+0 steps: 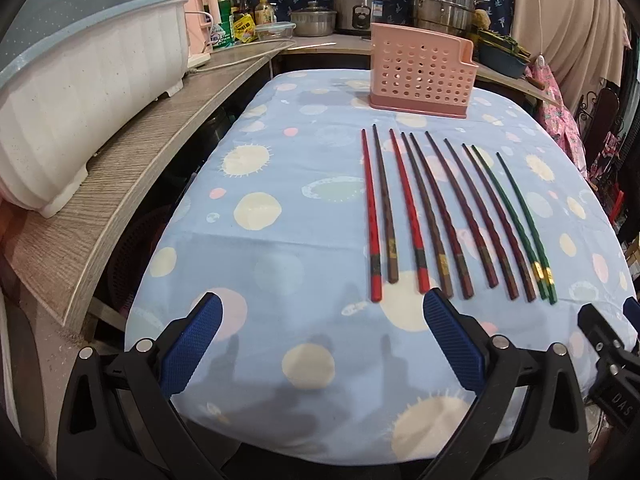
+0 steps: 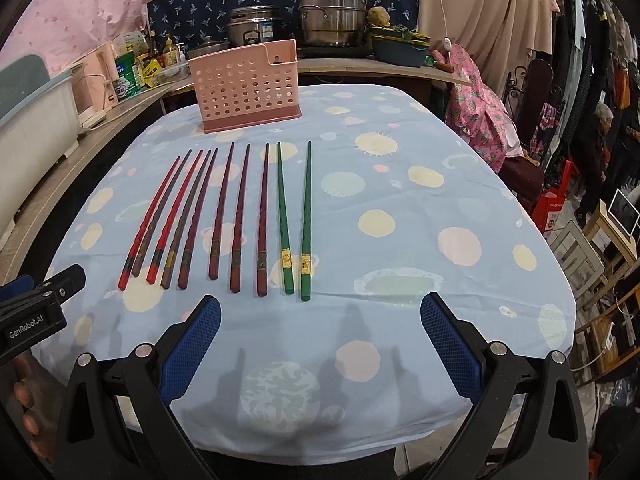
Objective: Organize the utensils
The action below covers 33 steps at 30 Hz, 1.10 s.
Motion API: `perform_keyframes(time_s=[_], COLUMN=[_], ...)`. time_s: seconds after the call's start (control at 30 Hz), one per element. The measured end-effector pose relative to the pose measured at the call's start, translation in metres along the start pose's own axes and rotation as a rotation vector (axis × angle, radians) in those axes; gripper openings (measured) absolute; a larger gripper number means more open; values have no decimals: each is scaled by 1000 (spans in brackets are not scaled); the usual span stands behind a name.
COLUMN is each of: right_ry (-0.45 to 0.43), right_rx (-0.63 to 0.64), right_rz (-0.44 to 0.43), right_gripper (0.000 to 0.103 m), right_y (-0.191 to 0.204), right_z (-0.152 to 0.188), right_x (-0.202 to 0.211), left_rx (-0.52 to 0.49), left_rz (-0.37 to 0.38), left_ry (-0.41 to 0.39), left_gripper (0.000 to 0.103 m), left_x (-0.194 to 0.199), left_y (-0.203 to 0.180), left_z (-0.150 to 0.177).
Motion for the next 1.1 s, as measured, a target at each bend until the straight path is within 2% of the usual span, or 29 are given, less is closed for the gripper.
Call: perform_keyframes(time_s=[0.3, 0.4, 0.73, 0.87, 1.1], right_ry=[-13, -6, 64, 80, 80], right_rx=[-53, -70, -104, -110, -81], right_rz=[9, 9, -37, -42, -28], right_gripper=[96, 90, 55, 48, 45], right_y=[-27, -36, -39, -38, -35], right_z=[-31, -39, -36, -31, -27], right_x=[-35, -49, -84, -89, -87], left_rx=[-13, -10, -26, -29, -37], left_rz=[-18, -7, -6, -7, -10], left_ry=[-3, 12, 38, 42, 66], left_gripper=[96, 96, 96, 94, 88], left_x=[-36, -46, -63, -67, -75], left_y=[-13, -18, -28, -28, -29], left_z=[-24, -28, -29, -28, -22])
Point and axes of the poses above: each gripper's, at about its wrist camera, not at the fingertips, and x roughly against the way its jaws point, y to its left, z to its underside, the point moved 4 cm from there along -x, roughly the way its jaws point, and after that the axes turned 15 degrees about -z, right-handed, at the moved point
